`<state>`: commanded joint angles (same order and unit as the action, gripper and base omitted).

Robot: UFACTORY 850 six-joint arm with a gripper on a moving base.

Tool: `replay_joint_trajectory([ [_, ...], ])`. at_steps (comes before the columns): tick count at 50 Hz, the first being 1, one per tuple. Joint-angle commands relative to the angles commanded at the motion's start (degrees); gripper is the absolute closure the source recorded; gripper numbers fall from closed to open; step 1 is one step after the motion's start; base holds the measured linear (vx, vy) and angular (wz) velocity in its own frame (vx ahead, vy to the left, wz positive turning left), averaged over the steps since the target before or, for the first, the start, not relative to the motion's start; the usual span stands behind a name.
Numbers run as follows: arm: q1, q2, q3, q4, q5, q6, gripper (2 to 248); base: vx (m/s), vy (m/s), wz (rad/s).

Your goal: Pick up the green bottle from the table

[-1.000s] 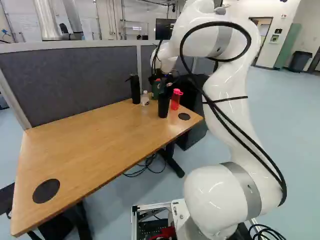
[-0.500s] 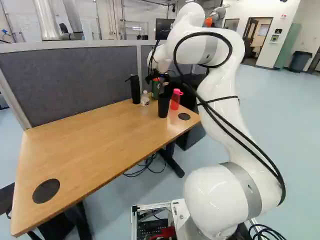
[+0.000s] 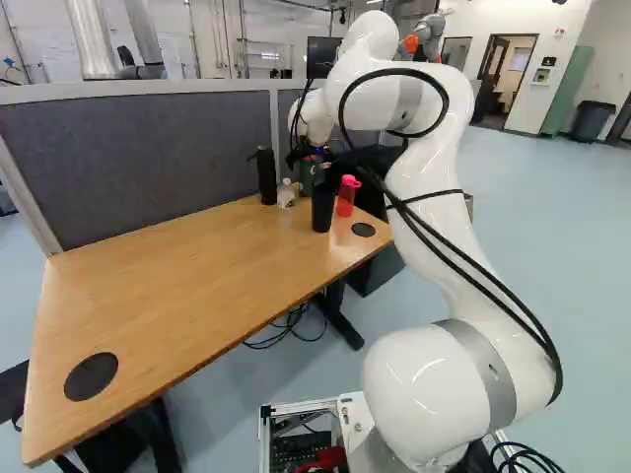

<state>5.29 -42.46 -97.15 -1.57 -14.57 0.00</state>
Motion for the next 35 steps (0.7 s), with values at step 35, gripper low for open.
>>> replay_joint_trajectory([
  [35, -0.44, -1.74, -2.49, 0.00, -0.12, 0.00, 12, 0.000, 0.000, 0.000],
])
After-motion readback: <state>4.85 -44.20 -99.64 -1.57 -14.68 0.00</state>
